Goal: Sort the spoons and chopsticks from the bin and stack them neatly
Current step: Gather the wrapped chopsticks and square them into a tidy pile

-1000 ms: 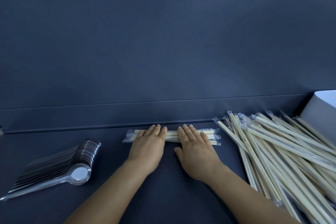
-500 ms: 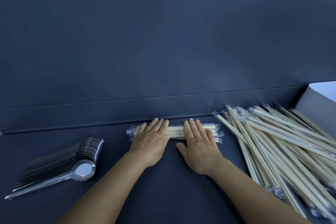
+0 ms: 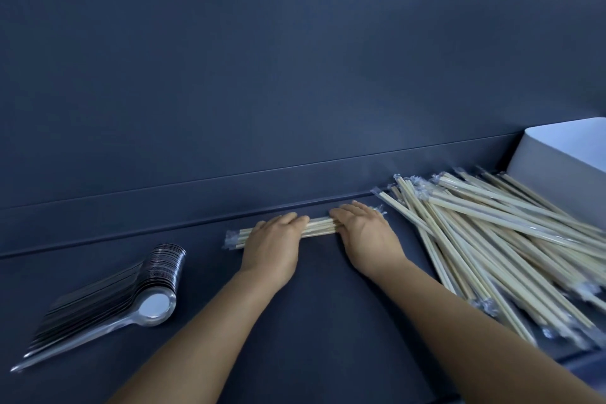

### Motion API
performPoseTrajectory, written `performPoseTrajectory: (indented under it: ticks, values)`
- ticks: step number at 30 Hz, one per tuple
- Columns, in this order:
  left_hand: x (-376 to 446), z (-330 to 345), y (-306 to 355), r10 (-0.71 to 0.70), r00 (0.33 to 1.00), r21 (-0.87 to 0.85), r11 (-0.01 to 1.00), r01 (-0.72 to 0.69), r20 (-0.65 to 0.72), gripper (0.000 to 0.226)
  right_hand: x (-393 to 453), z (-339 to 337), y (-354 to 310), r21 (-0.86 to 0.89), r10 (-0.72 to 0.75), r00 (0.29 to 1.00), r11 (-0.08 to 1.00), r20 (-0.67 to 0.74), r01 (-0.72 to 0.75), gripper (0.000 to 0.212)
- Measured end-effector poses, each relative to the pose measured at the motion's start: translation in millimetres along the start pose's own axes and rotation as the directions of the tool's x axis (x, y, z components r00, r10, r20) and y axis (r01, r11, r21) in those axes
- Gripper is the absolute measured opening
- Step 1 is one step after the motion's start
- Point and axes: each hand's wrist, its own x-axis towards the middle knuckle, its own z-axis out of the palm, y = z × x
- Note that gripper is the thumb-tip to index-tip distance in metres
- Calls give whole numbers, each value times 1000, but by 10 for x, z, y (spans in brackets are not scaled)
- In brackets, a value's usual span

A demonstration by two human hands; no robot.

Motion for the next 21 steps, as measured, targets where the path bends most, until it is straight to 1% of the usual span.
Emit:
performPoseTrajectory:
  ticks: [3,5,9,12,14,16,19,21]
  values:
    - [-33,8,-31,16,999,-32,999,-15,40,50,-45,-14,0,-36,-33,992,999,-125,29,27]
    - [-42,17,-40,7,994,-17,1000,-5,107,49,-100,6,-22,-23,-22,992,1000,-123,20,29]
    - [-36,-11,-6,-43,975,22,999,39,218,51,-135,38,-43,-24,27,997,999,69,-25,46]
    - [-41,-20,38,-81,956,46,996,71,281,54,-116,10,-52,-46,13,981,999,193,-4,58]
    - [-43,-30,61,-107,945,52,994,95,308,55,-97,-6,-50,-53,0,965,999,263,14,62]
    - [-54,-40,87,-116,946,61,993,103,304,55,-86,-4,-34,-46,-4,955,999,295,18,63]
    - [-97,-48,153,-103,968,109,991,80,228,53,-68,16,-13,-44,3,963,999,271,9,59]
    - [-124,-44,193,-122,966,95,990,103,229,54,-43,18,-10,-44,13,961,999,276,0,60]
